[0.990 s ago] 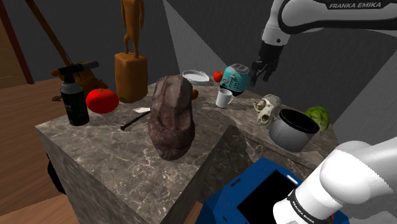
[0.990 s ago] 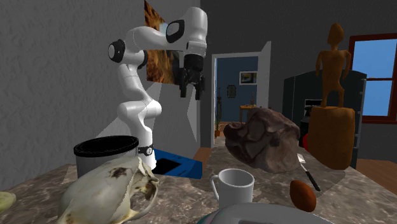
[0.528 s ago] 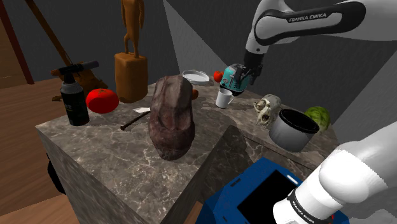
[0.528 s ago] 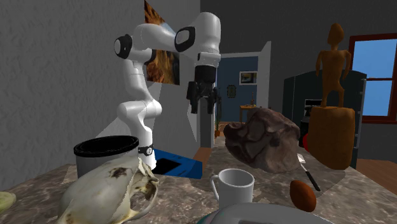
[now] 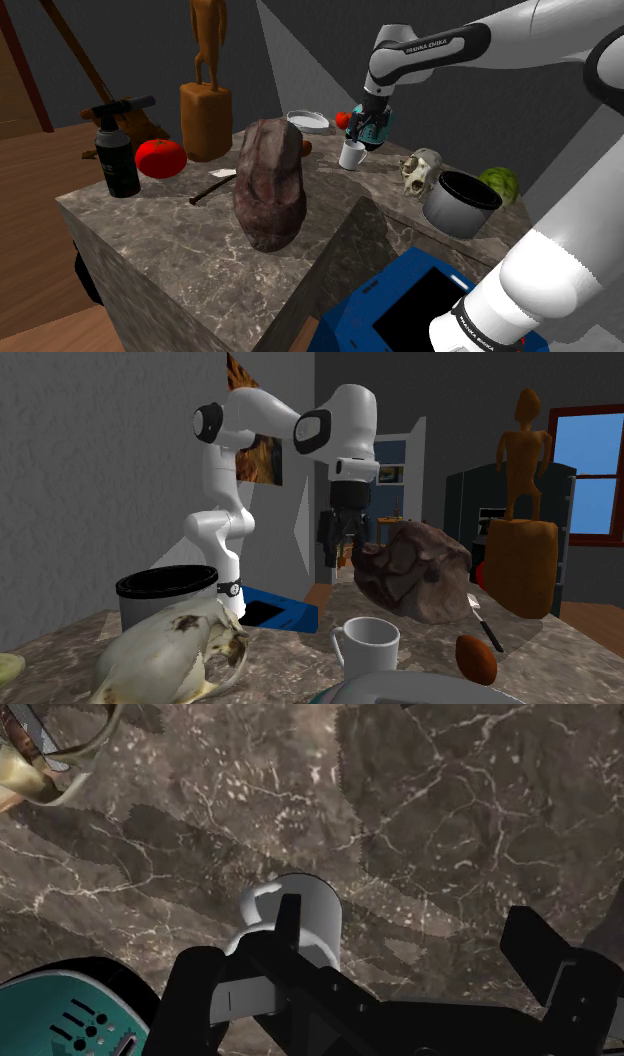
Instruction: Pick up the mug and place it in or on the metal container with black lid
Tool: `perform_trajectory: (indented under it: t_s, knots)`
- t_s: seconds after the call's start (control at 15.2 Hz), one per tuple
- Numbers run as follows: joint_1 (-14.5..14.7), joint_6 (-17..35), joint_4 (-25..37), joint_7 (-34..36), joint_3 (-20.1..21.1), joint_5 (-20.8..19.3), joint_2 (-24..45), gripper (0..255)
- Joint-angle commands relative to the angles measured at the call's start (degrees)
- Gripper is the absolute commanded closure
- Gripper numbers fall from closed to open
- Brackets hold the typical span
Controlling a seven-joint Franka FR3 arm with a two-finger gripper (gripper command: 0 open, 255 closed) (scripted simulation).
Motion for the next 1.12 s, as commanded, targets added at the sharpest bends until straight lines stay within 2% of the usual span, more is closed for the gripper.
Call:
perform_trajectory:
  t_s: [0.0, 0.46, 1.06]
  knots:
    - [-0.4, 1.2, 3.2, -0.1, -0.4, 0.7, 4.4, 0]
    - [-2.2, 2.8, 17.0, -0.5, -1.1, 3.5, 20.0, 0]
    - [-2.4, 7.8, 14.6, -0.6, -1.1, 3.6, 22.5, 0]
